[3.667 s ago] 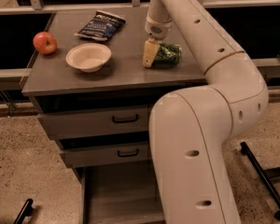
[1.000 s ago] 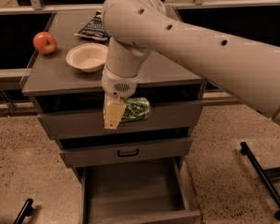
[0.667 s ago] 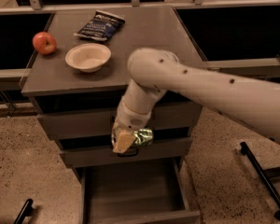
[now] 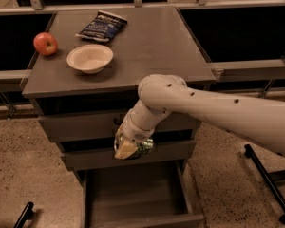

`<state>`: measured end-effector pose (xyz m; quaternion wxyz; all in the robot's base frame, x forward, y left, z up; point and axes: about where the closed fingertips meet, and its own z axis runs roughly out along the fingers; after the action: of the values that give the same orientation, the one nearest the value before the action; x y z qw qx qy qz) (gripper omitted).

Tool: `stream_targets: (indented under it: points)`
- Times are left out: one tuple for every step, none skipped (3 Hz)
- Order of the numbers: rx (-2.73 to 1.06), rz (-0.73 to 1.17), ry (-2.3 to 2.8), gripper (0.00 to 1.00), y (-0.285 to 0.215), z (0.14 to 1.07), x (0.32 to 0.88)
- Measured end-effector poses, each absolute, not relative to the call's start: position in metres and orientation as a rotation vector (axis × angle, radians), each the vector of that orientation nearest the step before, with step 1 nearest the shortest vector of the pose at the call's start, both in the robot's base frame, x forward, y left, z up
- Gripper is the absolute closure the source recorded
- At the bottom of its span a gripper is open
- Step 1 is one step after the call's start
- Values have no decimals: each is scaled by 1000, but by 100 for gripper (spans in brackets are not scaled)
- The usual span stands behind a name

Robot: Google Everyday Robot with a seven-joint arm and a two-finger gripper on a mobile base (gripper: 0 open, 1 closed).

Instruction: Place green can into bottom drawer

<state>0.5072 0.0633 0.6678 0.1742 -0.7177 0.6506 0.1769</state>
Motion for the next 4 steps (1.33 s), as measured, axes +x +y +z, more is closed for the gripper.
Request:
stream_targets:
  points:
    - [-2034,502,1844,100,63,668,507]
    - [-1969,506,1859,100,46,630,513]
    - [-1855,507,1908,100,3,539,515]
    - [-1797,500,1937,100,-23,471,518]
